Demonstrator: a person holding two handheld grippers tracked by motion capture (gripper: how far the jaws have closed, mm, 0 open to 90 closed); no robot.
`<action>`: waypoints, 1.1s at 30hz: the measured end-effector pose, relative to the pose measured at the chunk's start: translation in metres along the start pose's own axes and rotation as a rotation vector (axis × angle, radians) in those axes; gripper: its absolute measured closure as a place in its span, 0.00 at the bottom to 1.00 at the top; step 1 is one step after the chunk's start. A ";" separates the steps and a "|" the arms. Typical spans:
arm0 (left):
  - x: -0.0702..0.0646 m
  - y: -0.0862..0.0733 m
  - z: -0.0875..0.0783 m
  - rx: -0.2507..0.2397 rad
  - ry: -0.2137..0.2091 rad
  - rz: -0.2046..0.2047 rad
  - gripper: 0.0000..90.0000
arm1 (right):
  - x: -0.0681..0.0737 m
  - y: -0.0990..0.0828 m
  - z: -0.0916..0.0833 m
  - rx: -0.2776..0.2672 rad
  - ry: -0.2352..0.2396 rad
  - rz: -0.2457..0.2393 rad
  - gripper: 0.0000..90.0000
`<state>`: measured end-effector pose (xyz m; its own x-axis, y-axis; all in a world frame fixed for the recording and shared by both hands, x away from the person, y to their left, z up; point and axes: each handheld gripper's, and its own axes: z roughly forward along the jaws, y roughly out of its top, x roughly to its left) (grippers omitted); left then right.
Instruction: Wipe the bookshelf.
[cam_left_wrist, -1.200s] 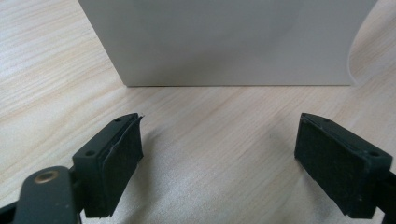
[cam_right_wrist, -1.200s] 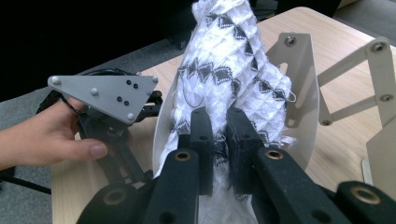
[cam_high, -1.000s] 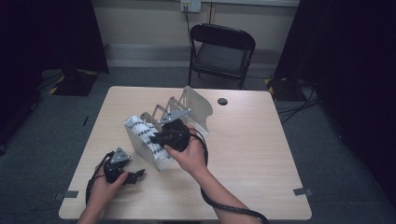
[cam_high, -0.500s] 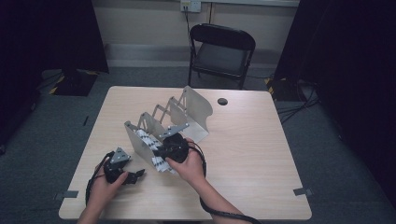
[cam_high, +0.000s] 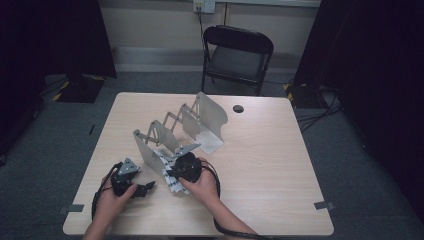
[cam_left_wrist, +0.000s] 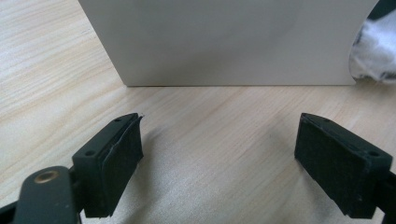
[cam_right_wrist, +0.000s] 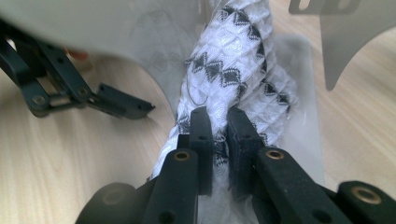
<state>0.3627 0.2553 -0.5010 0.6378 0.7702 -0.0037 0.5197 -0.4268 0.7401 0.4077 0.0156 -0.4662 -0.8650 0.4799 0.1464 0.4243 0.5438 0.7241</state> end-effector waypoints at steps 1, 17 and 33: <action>0.000 0.000 0.000 -0.001 0.000 0.000 0.16 | 0.000 -0.002 0.001 0.000 -0.004 0.000 0.91; 0.000 0.000 0.000 -0.001 0.000 0.000 0.16 | -0.001 -0.011 0.005 0.015 -0.036 -0.024 0.91; 0.000 0.000 0.000 0.000 0.001 0.002 0.16 | -0.003 0.019 -0.036 -0.019 -0.047 -0.025 0.91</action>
<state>0.3628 0.2553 -0.5010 0.6387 0.7695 -0.0017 0.5183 -0.4286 0.7401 0.4087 -0.0003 -0.4285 -0.8615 0.4986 0.0962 0.3970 0.5432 0.7398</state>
